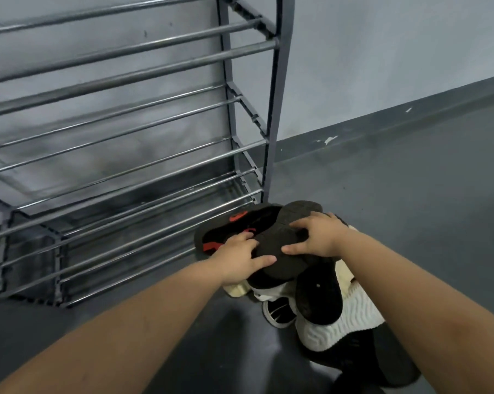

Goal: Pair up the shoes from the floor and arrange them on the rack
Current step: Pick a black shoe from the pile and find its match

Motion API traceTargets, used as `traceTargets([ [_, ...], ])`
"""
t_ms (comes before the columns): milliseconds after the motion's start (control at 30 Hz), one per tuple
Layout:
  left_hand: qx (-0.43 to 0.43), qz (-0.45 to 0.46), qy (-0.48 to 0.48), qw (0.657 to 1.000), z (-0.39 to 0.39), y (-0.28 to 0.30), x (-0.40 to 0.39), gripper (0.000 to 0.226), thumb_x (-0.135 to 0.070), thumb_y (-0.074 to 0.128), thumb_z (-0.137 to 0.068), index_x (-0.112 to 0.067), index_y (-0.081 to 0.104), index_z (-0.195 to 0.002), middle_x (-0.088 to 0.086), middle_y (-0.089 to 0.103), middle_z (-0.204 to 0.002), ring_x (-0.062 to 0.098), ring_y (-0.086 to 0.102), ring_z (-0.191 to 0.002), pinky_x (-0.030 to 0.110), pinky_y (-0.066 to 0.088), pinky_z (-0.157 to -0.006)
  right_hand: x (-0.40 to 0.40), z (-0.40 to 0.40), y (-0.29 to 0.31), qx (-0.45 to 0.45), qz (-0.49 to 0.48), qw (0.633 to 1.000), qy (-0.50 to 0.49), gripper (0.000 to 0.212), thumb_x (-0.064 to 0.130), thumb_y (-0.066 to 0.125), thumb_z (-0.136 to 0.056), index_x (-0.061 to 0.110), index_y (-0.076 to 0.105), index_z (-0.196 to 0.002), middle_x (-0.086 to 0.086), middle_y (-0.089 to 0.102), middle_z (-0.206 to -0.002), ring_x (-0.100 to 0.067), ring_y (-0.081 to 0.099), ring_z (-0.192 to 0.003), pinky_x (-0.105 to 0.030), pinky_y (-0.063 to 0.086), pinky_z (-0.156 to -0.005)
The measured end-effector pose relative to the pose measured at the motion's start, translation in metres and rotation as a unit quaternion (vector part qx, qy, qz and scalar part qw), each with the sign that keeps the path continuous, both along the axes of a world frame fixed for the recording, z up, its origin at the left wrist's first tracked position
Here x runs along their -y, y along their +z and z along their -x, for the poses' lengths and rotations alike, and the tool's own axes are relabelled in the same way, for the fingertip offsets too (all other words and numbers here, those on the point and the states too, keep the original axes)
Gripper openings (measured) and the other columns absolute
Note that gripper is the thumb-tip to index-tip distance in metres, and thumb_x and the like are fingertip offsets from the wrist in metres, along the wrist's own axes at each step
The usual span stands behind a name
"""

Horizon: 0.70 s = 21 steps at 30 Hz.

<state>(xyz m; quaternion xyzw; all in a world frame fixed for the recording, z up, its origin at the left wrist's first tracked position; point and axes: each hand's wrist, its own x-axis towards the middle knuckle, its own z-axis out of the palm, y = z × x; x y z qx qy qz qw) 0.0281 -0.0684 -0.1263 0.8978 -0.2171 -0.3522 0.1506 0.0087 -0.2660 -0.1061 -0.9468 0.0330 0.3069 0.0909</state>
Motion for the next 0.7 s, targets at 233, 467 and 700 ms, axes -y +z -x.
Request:
traceTargets([
  [233,0.010,0.081,0.064,0.995,0.017,0.017,-0.017,0.053,-0.041,0.052,-0.092,-0.017,0.039,-0.138,0.002,0.031,-0.147,0.018,0.036,-0.134,0.033,0.030,-0.112,-0.019,0.019,0.015,0.040,0.092,0.993,0.069,0.087,0.085,0.027,-0.074,0.028,0.044,-0.137,-0.014,0.037,-0.143,-0.034,0.026,-0.136,-0.049,0.009,-0.118],
  [467,0.052,0.147,0.066,0.986,0.038,0.102,-0.089,0.043,-0.033,0.053,-0.093,-0.022,0.042,-0.133,0.001,0.055,-0.129,0.015,0.053,-0.115,0.027,0.042,-0.100,-0.080,0.053,0.075,0.184,-0.006,0.981,0.062,0.066,0.076,0.035,-0.081,0.022,0.054,-0.114,-0.003,0.059,-0.111,-0.024,0.056,-0.105,-0.036,0.037,-0.093],
  [700,0.109,0.192,0.065,0.973,0.079,0.182,-0.169,0.041,-0.032,0.057,-0.091,-0.024,0.046,-0.130,-0.003,0.059,-0.121,0.012,0.057,-0.108,0.029,0.046,-0.098,-0.151,0.091,0.135,0.272,-0.046,0.960,0.053,0.066,0.078,0.036,-0.076,0.021,0.054,-0.105,-0.002,0.057,-0.105,-0.024,0.055,-0.101,-0.037,0.046,-0.082],
])
